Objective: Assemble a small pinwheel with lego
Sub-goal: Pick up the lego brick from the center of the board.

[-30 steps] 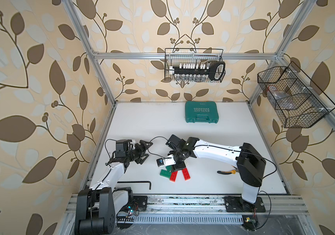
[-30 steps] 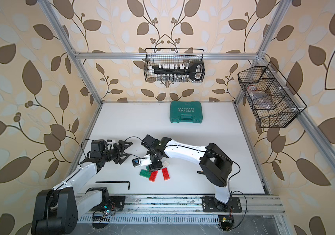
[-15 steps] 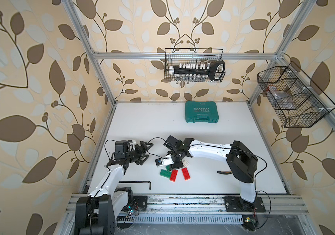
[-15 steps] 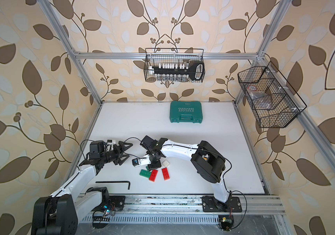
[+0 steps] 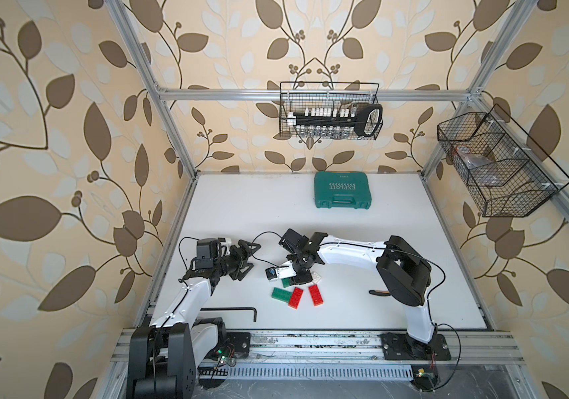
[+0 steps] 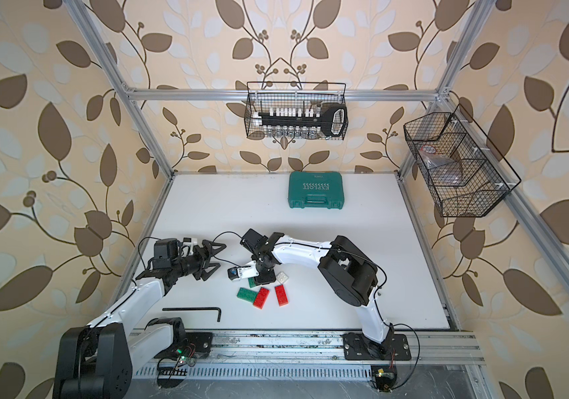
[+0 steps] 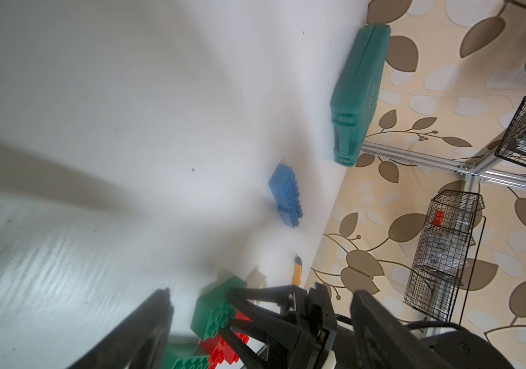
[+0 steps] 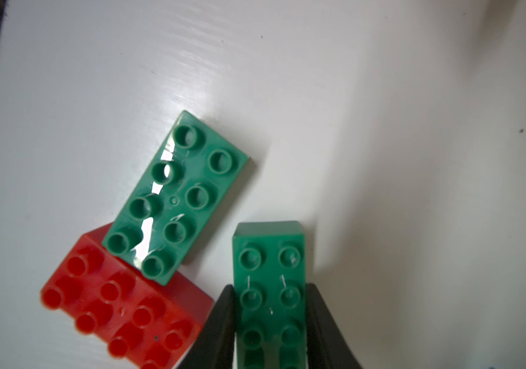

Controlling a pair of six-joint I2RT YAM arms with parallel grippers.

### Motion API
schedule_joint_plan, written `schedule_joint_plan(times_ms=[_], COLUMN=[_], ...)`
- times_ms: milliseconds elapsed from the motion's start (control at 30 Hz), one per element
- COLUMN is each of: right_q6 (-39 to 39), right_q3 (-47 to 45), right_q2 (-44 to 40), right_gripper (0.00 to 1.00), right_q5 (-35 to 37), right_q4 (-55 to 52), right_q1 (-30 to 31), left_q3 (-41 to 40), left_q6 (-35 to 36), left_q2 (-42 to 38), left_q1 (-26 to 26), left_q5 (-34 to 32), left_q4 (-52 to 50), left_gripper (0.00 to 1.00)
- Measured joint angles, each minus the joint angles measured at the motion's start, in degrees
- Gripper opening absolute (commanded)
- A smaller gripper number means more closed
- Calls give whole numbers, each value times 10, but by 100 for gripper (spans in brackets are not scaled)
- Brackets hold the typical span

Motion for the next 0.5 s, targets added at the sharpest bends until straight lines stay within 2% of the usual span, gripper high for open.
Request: schedule_joint_plan(times_ms=[67, 133, 167, 367, 500], right_q6=[0, 1, 1, 30, 85], right_q3=[7, 12, 14, 17, 14], right_q2=[4, 8, 9, 11, -7], right_gripper=[28, 19, 18, 18, 16], right_q5=[0, 0, 0, -7, -5], right_q4=[-4, -5, -6, 1, 8], right_q1=[0, -1, -1, -9, -35], left_q3=[0, 0, 0, 0, 4], left_q6=[0, 0, 0, -6, -10], left_q2=[4, 9, 12, 51, 82], left_q1=[-1, -5, -9, -16, -21], left_q5=[-1, -3, -4, -3, -4], left_q4=[1, 5, 6, 37, 51], left_gripper=[90, 90, 90, 90, 90])
